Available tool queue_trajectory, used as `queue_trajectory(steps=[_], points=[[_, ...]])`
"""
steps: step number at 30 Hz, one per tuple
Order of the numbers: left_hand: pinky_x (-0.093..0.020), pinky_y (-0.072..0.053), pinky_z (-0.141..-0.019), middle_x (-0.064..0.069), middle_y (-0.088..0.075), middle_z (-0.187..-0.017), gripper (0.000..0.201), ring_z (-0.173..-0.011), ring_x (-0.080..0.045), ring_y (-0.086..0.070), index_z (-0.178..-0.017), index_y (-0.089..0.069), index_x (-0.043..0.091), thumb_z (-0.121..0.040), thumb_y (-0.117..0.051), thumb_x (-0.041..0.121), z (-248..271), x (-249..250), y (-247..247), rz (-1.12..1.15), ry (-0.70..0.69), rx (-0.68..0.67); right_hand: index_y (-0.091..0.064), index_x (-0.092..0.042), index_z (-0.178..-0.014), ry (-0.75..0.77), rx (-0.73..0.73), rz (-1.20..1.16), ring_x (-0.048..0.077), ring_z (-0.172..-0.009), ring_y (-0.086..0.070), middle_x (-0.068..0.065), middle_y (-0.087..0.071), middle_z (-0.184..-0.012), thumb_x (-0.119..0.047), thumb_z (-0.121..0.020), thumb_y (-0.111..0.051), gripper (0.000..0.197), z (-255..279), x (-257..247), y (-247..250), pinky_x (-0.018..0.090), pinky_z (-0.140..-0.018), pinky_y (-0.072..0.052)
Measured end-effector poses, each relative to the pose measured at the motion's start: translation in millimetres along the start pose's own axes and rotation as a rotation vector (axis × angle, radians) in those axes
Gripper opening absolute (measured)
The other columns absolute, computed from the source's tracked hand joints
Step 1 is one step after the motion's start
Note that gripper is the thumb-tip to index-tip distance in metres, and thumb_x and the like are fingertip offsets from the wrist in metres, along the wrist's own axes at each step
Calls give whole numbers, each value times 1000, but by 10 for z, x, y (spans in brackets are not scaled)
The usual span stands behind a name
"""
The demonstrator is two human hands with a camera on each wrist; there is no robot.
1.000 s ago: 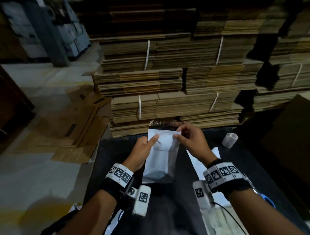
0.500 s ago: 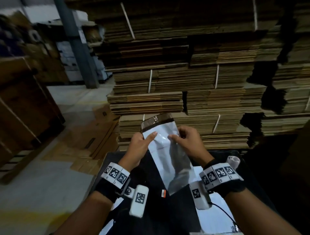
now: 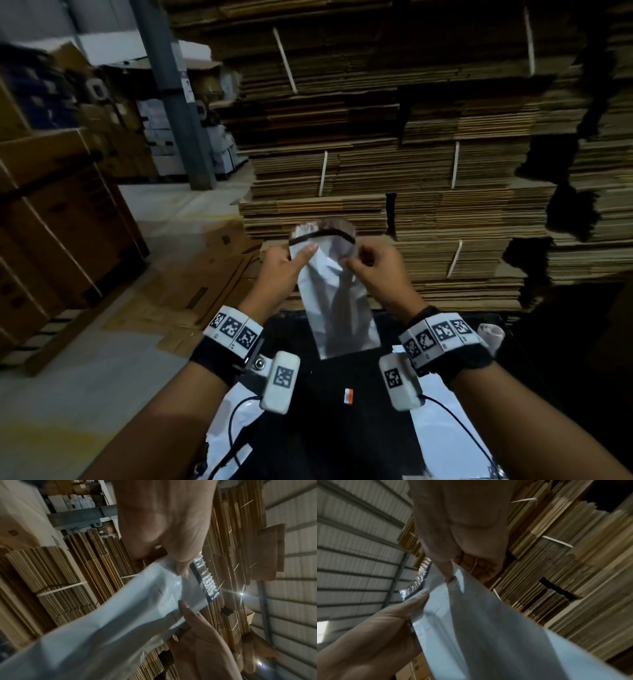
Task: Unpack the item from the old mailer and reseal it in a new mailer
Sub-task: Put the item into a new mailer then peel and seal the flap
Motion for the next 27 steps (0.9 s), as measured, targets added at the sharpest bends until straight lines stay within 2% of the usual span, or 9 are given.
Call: queue_trajectory(steps=[5,8,10,11,14,16,19,22,27], points=[[-41,-45,-67,-20,-62,-77,75,-69,-26,-56,-85,-59,-14,-77,-69,60,-83,-52,256,-23,-41,4,-67,-21,-89,8,-21,3,12,-86,-67,-3,-69,-91,-14,-88,-63,8,-31,-84,-219,36,-76,-58],[-42,-49,-68,-28,-65,-79,45,-70,-29,-61,-81,-65,-7,-86,-68,38,-80,-29,369,-16,-26,-1,-67,-17,-93,27,75,-9,14,-82,-67,0,-69,-87,-17,-89,-63,6,-51,-113,-335,35,-72,-58],[-35,-51,-69,-25,-68,-80,31,-73,-26,-65,-81,-67,-3,-88,-68,28,-93,-46,442,-28,-28,-11,-65,-14,-89,49,155,34,18,-76,-65,2,-67,-81,-19,-89,-64,4,-57,-120,-394,38,-69,-58],[-32,-50,-66,-21,-67,-75,26,-70,-23,-63,-76,-66,1,-88,-67,23,-91,-54,469,-51,-29,-20,-65,-15,-87,48,186,29,17,-75,-64,1,-67,-80,-19,-88,-65,4,-49,-119,-427,38,-69,-57],[-37,-49,-64,-18,-67,-71,23,-65,-22,-60,-71,-68,4,-89,-65,18,-99,-139,555,-95,-26,-20,-61,-19,-82,38,231,92,13,-71,-60,-3,-62,-77,-20,-88,-65,8,-27,-142,-517,35,-66,-54],[-42,-52,-67,-19,-69,-76,22,-68,-25,-62,-77,-70,2,-90,-65,19,-108,-209,601,-55,-2,-12,-63,-19,-93,-12,191,-3,12,-81,-65,-3,-66,-87,-22,-87,-66,7,-6,-155,-572,32,-70,-58],[-49,-55,-85,-15,-74,-93,14,-87,-31,-70,-91,-71,6,-91,-63,17,-102,-282,638,50,93,-46,-60,-14,-115,-75,32,-176,17,-96,-69,4,-70,-107,-25,-85,-69,34,12,-157,-646,39,-79,-59],[-49,-55,-89,-11,-75,-95,14,-93,-29,-71,-96,-71,7,-91,-63,17,-110,-305,683,95,117,-108,-62,-14,-114,-75,26,-210,18,-93,-70,6,-71,-106,-16,-89,-62,25,55,-183,-715,39,-78,-59],[-45,-56,-85,-15,-72,-100,21,-94,-31,-69,-103,-65,4,-90,-63,20,-242,-312,808,188,151,-98,-65,-11,-107,-93,-53,-215,18,-84,-71,5,-73,-96,-10,-91,-60,17,80,-231,-816,23,-66,-56]])
Point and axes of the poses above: each hand's wrist, its own z-axis away from the middle knuckle, its own y-axis out of the back of the hand, x = y × z, the point moved 2 cm from there along -z, towards the middle knuckle
